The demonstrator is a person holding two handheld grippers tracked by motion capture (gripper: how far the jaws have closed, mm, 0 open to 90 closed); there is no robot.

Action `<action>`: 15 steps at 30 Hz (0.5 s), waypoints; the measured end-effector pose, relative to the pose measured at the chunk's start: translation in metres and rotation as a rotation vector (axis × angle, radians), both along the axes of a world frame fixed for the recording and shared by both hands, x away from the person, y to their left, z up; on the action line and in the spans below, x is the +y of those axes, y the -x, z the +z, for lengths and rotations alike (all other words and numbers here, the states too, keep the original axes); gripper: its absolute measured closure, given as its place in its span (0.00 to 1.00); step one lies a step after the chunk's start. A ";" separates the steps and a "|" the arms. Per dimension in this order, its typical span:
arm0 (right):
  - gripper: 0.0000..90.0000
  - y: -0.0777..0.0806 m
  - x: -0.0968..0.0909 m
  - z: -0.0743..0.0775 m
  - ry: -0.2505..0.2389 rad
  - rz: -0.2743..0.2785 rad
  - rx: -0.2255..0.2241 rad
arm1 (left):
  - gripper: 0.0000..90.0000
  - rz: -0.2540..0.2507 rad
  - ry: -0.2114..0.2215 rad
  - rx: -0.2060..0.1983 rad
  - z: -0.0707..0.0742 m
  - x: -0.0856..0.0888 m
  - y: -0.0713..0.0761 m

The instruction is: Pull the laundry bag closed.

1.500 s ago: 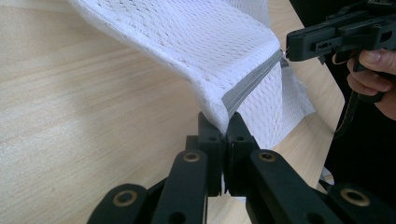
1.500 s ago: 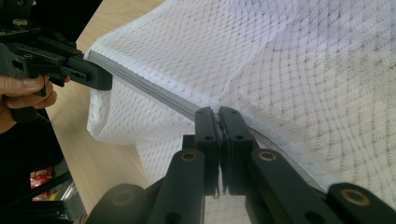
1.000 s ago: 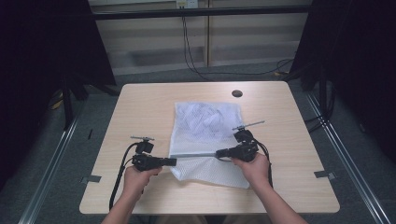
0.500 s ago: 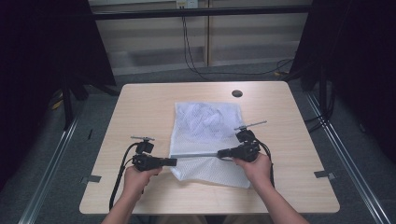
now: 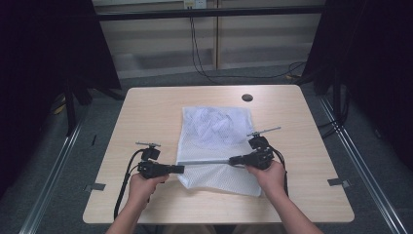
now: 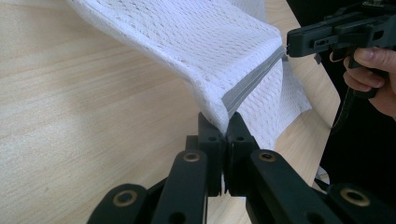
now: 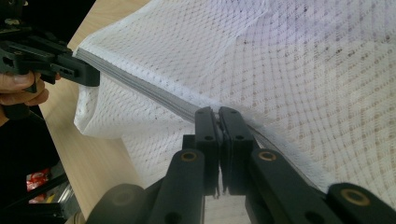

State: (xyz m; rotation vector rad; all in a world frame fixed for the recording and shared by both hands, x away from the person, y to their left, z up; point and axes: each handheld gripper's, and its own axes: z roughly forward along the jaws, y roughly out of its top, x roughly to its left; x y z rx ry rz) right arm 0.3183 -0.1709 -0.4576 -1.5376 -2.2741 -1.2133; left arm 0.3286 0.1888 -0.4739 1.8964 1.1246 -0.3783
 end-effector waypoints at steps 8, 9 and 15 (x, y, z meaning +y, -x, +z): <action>0.97 0.000 -0.006 -0.001 0.005 -0.008 0.004 | 0.98 -0.008 0.006 0.006 0.000 0.001 -0.001; 0.97 0.000 -0.006 -0.001 0.005 -0.008 0.004 | 0.98 -0.003 0.004 0.004 0.000 0.001 -0.001; 0.97 0.001 -0.008 -0.001 0.007 -0.014 -0.002 | 0.98 -0.006 0.007 0.007 0.000 0.000 0.000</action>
